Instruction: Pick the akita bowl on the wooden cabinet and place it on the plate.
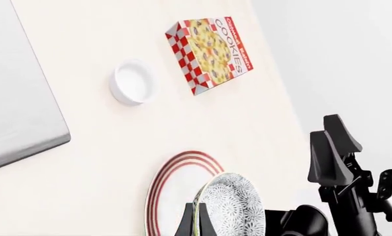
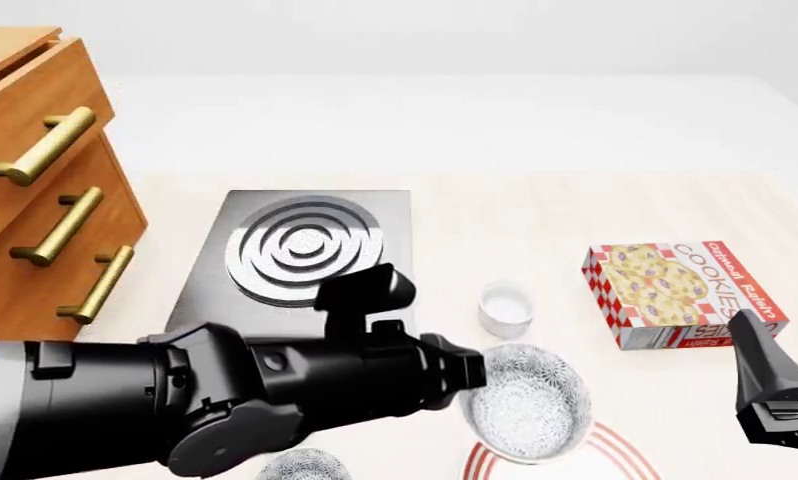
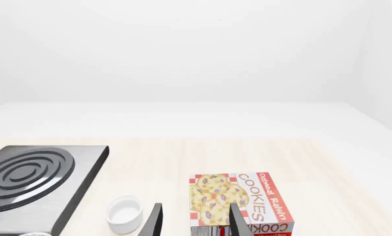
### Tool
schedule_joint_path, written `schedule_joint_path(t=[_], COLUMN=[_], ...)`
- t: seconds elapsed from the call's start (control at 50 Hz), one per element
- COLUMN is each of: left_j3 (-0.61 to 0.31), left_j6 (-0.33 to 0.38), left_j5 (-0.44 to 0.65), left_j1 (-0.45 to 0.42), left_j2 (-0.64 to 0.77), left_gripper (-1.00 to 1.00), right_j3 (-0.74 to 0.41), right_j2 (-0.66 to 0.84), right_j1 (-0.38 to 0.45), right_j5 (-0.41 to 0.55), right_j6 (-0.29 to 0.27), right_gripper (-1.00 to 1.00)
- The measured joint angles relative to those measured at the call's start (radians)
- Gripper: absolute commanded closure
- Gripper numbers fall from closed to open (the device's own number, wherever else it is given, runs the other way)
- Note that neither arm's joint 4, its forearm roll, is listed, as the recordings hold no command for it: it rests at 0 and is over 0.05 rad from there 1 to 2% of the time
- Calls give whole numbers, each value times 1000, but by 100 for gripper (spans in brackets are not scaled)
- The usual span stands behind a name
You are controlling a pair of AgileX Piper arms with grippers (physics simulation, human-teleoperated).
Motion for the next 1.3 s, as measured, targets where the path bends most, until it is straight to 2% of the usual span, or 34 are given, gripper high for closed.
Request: schedule_joint_path(t=[0.6,1.3], left_j3=[15,-8], left_j6=[-25,-48], left_j5=[-57,-119], left_j1=[2,-3], left_j2=[72,192], left_gripper=[100,100], right_j3=[0,0], right_j2=[0,0], right_j1=[0,0], right_j5=[0,0], right_j6=[0,0], right_gripper=[-100,-100])
